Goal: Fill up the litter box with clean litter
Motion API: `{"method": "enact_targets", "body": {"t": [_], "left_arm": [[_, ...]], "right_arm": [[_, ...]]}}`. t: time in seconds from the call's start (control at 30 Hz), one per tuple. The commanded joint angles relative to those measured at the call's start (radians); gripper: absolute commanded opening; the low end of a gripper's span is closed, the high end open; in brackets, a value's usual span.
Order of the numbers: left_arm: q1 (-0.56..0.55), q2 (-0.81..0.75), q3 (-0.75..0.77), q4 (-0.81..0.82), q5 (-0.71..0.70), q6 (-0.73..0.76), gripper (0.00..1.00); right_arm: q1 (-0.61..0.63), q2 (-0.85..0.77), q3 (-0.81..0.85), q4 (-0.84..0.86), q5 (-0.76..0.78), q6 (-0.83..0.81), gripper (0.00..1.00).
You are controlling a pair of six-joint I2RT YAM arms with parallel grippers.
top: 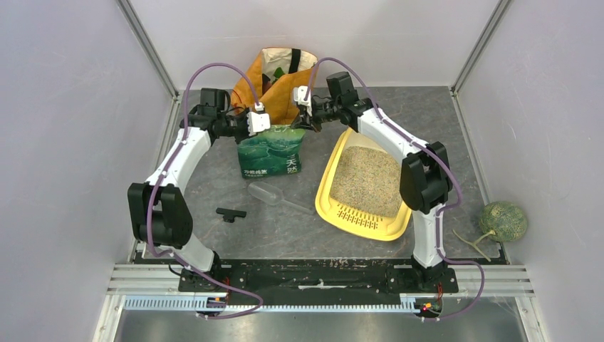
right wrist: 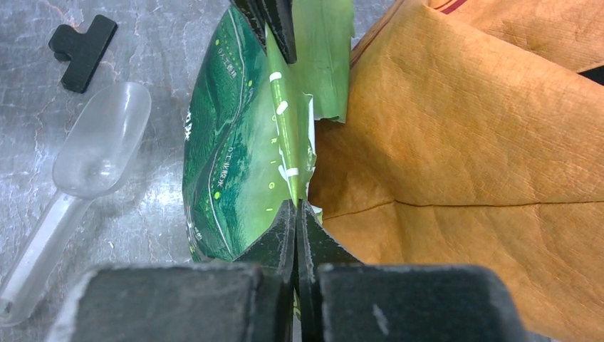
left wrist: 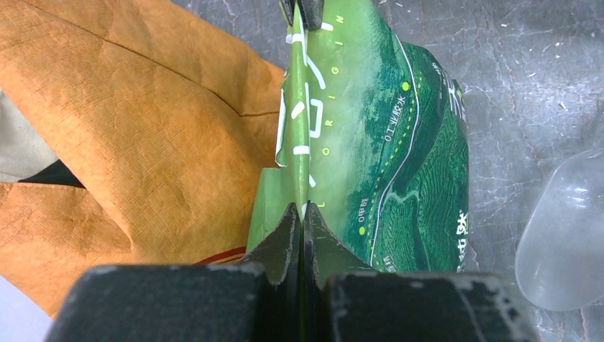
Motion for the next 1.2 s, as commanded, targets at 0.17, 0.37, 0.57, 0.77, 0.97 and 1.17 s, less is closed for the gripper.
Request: {"method": "enact_targets", "body": {"t": [0.17, 0.37, 0.57, 0.77, 0.97, 1.17], "left_arm": [[0.031, -0.053, -0.041, 0.271, -0.105, -0.096, 0.02], [0.031, -0.071, -0.102, 0.453, -0.159, -0.114, 0.02], [0.031, -0.084, -0.076, 0.293, -0.11, -0.085, 0.25], [0.038, -0.178, -0.048, 0.109, -0.074, -0.201, 0.63], [0.111, -0.343, -0.056, 0.0, -0.03, -0.392, 0.85], [0.263, -0.517, -0.17, -0.321, -0.066, -0.211, 0.86]], "right_arm": [[-0.007, 0.03, 0.087, 0.078, 0.023, 0.085, 0.0], [-0.007, 0.041, 0.104, 0.137, 0.046, 0.122, 0.0], [-0.003, 0.017, 0.054, 0.12, 0.038, 0.118, 0.14], [-0.004, -0.035, 0.0, 0.099, 0.02, 0.119, 0.54], [-0.005, -0.066, -0.003, 0.097, 0.012, 0.175, 0.73], [-0.004, -0.114, -0.009, 0.103, 0.019, 0.259, 0.9]]}}
